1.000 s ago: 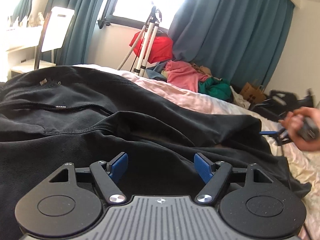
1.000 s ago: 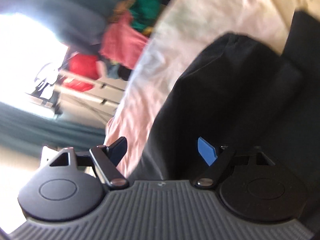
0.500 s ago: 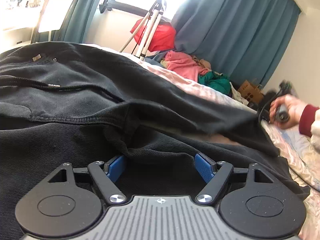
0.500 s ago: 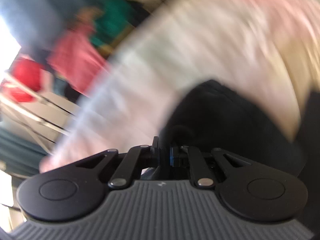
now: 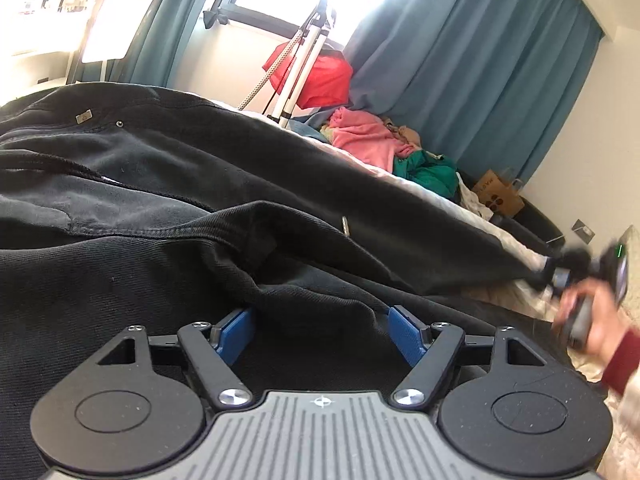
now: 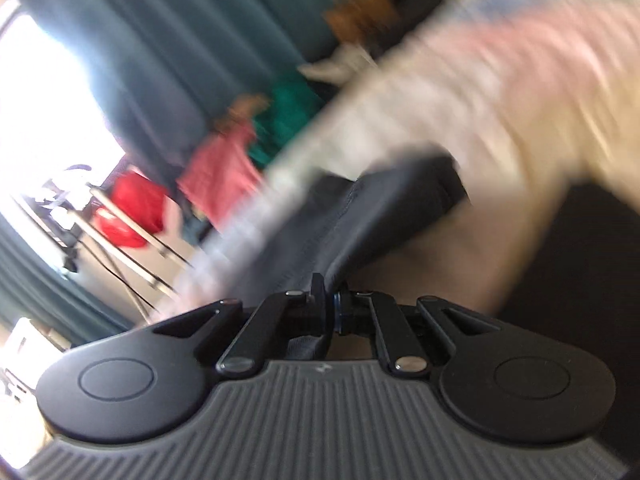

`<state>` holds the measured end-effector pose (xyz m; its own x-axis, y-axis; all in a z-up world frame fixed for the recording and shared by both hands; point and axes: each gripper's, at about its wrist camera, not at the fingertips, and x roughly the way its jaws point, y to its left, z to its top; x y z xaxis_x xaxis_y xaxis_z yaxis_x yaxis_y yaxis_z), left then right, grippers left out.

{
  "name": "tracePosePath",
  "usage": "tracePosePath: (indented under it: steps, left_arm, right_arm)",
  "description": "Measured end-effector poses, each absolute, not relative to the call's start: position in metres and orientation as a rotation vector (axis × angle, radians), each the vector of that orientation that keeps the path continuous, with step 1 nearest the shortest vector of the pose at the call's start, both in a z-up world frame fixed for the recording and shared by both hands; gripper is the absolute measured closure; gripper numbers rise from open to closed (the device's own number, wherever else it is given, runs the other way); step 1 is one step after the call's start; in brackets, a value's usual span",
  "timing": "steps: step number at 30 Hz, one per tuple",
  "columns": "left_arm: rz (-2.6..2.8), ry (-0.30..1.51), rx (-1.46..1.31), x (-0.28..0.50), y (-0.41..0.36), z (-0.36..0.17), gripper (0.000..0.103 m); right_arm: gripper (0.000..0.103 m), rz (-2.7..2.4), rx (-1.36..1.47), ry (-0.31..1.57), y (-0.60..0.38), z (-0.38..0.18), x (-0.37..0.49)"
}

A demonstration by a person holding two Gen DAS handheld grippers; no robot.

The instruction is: Fold clothes

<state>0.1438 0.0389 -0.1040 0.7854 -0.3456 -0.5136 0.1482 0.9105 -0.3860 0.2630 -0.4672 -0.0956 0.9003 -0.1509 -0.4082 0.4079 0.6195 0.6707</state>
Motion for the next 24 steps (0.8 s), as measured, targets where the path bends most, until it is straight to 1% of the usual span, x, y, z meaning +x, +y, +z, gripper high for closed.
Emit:
tracePosePath:
  steps: [4, 6, 7, 8, 10, 11, 13, 14, 15, 17, 24]
  left_arm:
    - [-0.269, 0.615, -0.32, 0.144, 0.037, -0.106, 0.028]
    - [-0.27, 0.619, -0.319, 0.145, 0.036, -0.107, 0.028]
    - [-0.269, 0.619, -0.317, 0.146, 0.035, -0.107, 0.028]
    - [-0.269, 0.619, -0.315, 0.147, 0.035, -0.108, 0.028]
    - [-0.269, 0.614, -0.315, 0.148, 0.035, -0.109, 0.028]
    - [-0.27, 0.61, -0.313, 0.147, 0.035, -0.11, 0.028]
    - [-0.269, 0.606, -0.307, 0.146, 0.033, -0.11, 0.028]
    - [-0.269, 0.604, -0.304, 0.146, 0.032, -0.11, 0.028]
    - [-0.268, 0.602, -0.299, 0.145, 0.032, -0.109, 0.027]
    - [-0.27, 0.594, -0.288, 0.145, 0.03, -0.108, 0.027]
    - [-0.287, 0.573, -0.26, 0.135, 0.026, -0.101, 0.027]
  right_arm:
    - [0.093, -0.351, 0.962, 0.366, -0.481, -0.146, 0.233]
    - [0.087, -0.362, 1.021, 0.384, -0.488, -0.171, 0.218]
    - [0.076, -0.364, 1.049, 0.39, -0.492, -0.182, 0.213]
    - [0.068, -0.355, 1.075, 0.383, -0.5, -0.184, 0.216]
    - [0.065, -0.388, 1.095, 0.362, -0.512, -0.186, 0.223]
    - [0.065, -0.417, 1.098, 0.354, -0.516, -0.185, 0.226]
    - [0.067, -0.483, 1.107, 0.361, -0.522, -0.182, 0.232]
    - [0.083, -0.515, 1.098, 0.375, -0.523, -0.178, 0.236]
    - [0.094, -0.529, 1.03, 0.403, -0.522, -0.169, 0.242]
    - [0.095, -0.554, 0.899, 0.448, -0.519, -0.15, 0.253]
    - [0.096, -0.516, 0.67, 0.296, -0.507, -0.081, 0.244]
